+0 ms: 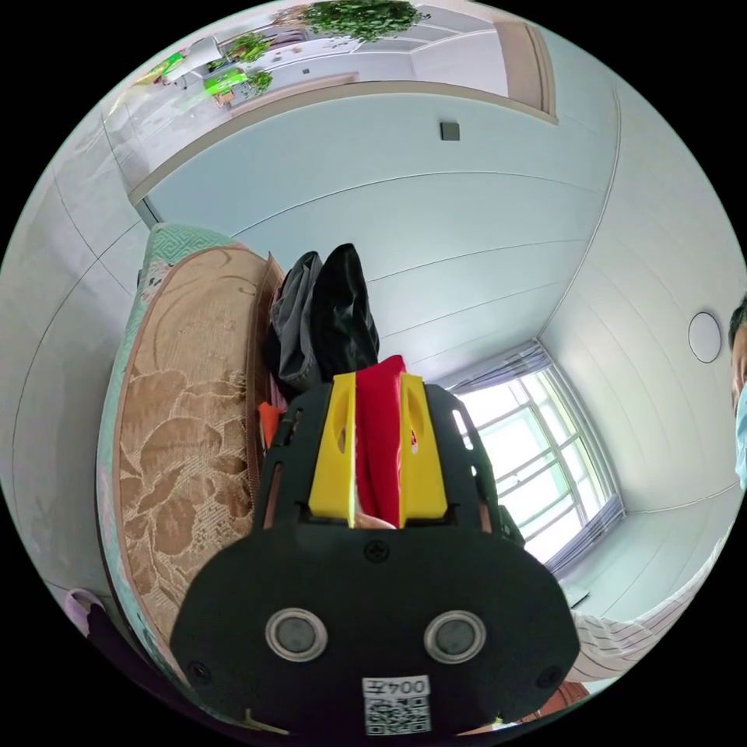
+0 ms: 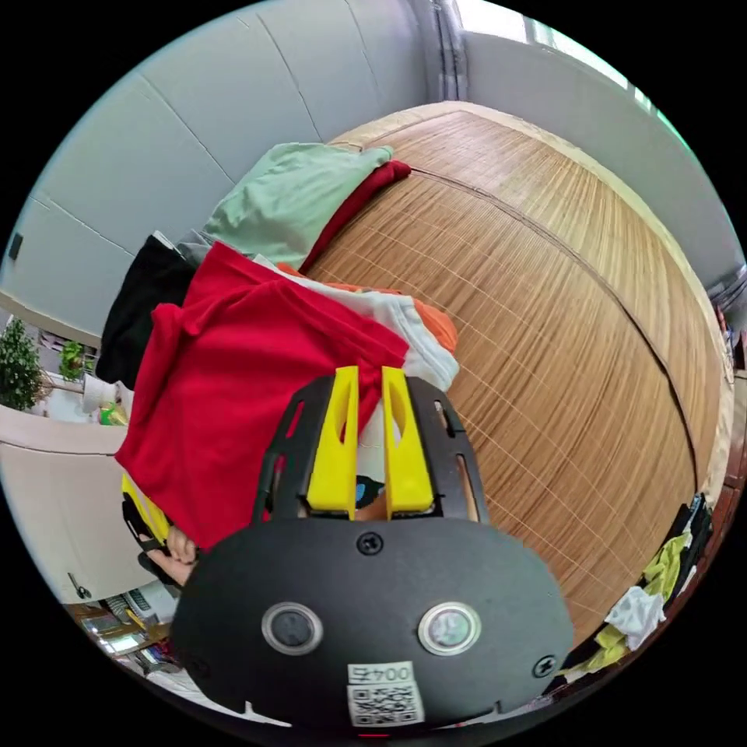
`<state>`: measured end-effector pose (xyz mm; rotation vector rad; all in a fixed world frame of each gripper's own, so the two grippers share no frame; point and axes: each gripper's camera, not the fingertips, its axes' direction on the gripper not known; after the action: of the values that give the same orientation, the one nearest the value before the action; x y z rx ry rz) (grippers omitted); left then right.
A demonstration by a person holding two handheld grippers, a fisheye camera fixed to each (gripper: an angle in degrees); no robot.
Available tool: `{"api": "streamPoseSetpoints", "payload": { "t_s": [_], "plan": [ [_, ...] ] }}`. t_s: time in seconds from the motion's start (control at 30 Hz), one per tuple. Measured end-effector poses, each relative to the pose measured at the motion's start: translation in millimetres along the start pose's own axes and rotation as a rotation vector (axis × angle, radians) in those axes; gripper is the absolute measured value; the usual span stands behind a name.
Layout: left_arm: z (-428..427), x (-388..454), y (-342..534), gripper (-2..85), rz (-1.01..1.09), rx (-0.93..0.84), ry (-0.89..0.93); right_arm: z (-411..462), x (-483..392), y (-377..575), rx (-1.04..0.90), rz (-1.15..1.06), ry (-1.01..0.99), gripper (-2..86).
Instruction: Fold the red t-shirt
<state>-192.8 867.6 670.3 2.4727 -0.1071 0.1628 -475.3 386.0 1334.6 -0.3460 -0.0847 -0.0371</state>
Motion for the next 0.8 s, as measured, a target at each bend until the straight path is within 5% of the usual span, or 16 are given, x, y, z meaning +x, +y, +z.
{"api": "streamPoseSetpoints", "payload": {
  "t_s": [0.23, 0.4, 0.6, 0.8],
  "plan": [
    [-5.4, -16.9, -26.1, 7.6, -0.036, -0.011, 0.021, 2.9, 62.0, 24.5, -0.037, 0.008, -0.048, 8.3],
    [-7.7, -30.1, -39.3, 7.4, -0.074, -0.010, 0.013, -43.3, 81.3, 53.6, 0.243, 0.132, -0.035, 6.7],
    [-5.5, -27.9, -54.3, 6.7, -0.037, -0.016, 0.003, -49.1, -17.6, 56.4, 0.329, -0.298, -0.189, 0.5],
    [1.0, -21.9, -66.5, 5.6, 0.000, -0.030, -0.022, 6.7, -115.9, 10.3, 0.043, -0.507, -0.213, 4.7]
  ]
}}
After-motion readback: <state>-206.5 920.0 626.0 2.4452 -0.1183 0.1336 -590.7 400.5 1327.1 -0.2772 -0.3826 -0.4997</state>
